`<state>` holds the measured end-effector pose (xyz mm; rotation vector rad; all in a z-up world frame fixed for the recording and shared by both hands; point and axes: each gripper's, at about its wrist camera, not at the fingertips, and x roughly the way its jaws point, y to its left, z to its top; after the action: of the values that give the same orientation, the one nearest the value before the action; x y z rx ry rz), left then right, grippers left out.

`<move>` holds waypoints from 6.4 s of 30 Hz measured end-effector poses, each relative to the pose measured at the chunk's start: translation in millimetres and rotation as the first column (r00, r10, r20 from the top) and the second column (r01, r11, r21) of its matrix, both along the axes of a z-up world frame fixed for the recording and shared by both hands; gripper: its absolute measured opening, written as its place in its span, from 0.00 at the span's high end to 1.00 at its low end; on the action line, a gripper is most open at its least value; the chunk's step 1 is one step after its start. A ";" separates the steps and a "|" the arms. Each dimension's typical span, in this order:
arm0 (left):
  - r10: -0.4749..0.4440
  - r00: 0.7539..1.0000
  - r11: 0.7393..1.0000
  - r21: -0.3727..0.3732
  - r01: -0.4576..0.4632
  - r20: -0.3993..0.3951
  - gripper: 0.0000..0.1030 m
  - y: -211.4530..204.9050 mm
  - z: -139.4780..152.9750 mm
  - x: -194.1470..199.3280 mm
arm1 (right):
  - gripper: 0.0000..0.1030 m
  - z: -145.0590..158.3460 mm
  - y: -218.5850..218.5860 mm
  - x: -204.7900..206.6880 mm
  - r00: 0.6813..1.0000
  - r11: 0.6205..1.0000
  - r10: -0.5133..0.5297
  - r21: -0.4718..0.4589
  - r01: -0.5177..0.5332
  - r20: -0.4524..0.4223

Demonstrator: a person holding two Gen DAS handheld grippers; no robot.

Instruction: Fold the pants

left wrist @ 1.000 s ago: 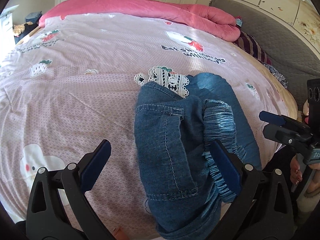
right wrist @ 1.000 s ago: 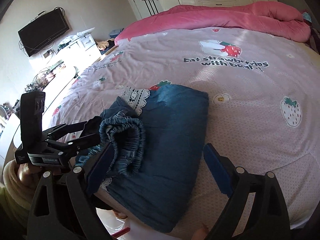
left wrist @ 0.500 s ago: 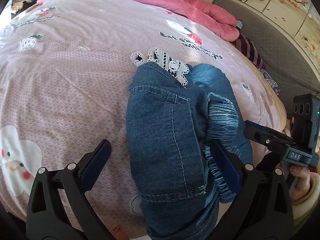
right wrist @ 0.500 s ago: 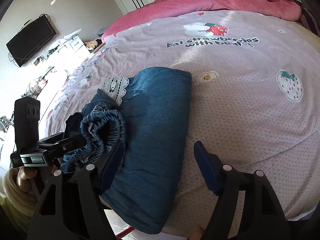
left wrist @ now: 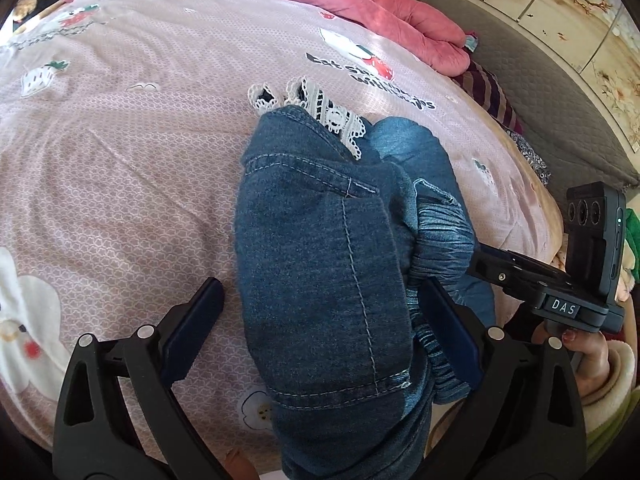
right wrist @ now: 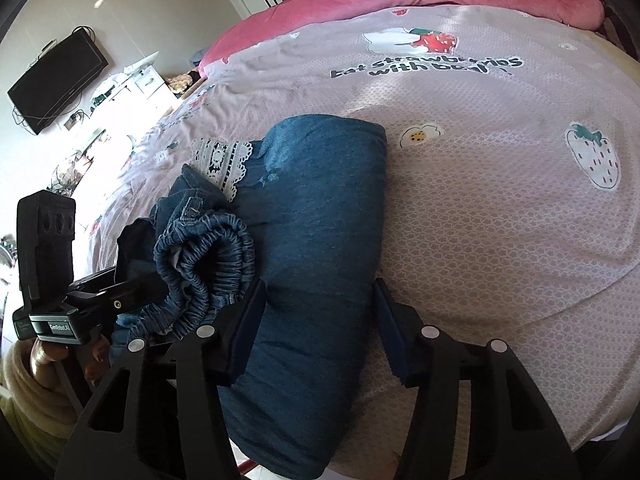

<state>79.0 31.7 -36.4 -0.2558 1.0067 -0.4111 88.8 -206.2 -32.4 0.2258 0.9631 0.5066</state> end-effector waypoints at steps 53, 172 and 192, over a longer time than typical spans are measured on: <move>-0.047 0.955 0.993 0.119 0.013 0.293 0.75 -34.8 66.7 27.3 | 0.94 67.5 30.5 25.5 0.954 0.998 0.003 -0.056 0.014 0.299; 0.098 0.950 0.983 0.122 -0.140 0.296 0.15 -19.7 59.3 79.5 | 0.05 58.5 2.1 71.6 0.931 0.970 -0.106 -0.168 0.174 0.350; 0.139 0.935 0.980 0.091 -0.178 0.327 0.09 -13.0 63.3 28.6 | 0.05 63.7 -5.6 22.9 0.916 0.974 -0.111 -0.139 0.177 0.386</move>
<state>107.6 18.7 27.0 -0.1543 0.6828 -0.2334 111.7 -211.8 31.3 0.0390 0.6026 0.3122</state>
